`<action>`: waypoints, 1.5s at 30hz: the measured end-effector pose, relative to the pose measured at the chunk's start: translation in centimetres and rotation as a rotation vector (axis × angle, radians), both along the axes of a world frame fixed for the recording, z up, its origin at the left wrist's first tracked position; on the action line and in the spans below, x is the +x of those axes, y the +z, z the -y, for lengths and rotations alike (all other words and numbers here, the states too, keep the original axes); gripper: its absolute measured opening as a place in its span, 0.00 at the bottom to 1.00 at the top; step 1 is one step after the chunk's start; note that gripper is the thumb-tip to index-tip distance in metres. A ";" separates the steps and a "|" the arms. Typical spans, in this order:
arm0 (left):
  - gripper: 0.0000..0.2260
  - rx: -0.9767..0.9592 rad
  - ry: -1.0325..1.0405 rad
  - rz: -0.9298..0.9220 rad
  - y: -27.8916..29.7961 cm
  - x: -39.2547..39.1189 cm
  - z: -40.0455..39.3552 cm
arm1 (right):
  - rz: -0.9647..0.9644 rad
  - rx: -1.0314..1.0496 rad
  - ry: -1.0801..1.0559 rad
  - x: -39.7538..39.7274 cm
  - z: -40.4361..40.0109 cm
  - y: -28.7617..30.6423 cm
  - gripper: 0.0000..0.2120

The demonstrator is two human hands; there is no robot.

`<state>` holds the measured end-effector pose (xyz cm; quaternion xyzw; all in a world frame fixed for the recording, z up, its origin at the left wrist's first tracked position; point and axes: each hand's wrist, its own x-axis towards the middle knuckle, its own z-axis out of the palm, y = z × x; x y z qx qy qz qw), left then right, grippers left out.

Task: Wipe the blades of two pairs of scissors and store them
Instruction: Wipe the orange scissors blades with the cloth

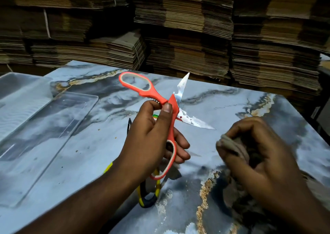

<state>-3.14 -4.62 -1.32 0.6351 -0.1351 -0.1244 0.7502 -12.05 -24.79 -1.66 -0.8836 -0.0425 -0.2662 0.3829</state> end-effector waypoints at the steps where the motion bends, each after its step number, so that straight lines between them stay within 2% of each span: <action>1: 0.11 -0.013 0.007 -0.003 -0.1 0.0 0.1 | 0.016 -0.024 0.041 0.0 -0.1 -0.2 0.10; 3: 0.10 -0.029 0.030 0.001 -0.4 -0.2 0.3 | 0.099 -0.057 0.054 -0.1 -0.4 -0.5 0.07; 5: 0.07 -0.037 0.050 0.024 -0.6 -0.5 0.6 | 0.226 -0.162 -0.043 -0.2 -0.8 -0.5 0.08; 8: 0.06 -0.051 0.031 0.019 -0.9 -1.1 1.1 | 0.297 -0.231 -0.191 -0.3 -1.4 -0.7 0.09; 14: 0.09 -0.053 -0.072 0.054 -1.8 -2.4 1.8 | 0.264 -0.401 -0.133 0.3 -1.7 -1.7 0.13; 20: 0.07 -0.015 -0.003 0.069 -1.9 -2.1 1.5 | 0.197 -0.642 -0.134 0.7 -2.5 -2.3 0.13; 28: 0.06 0.124 -0.032 0.116 -1.7 -1.8 1.2 | 0.245 -0.581 -0.104 1.0 -2.6 -2.3 0.11; 35: 0.04 0.196 -0.096 0.107 -2.0 -1.6 1.0 | 0.203 -0.654 -0.034 0.8 -1.4 -2.2 0.10; 42: 0.06 0.199 -0.180 0.087 -0.9 -0.8 0.2 | 0.249 -0.468 -0.091 0.0 0.3 -0.4 0.10; 45: 0.06 0.239 -0.232 0.063 -1.3 -0.7 0.3 | 0.192 -0.570 -0.002 0.5 -0.6 -1.0 0.13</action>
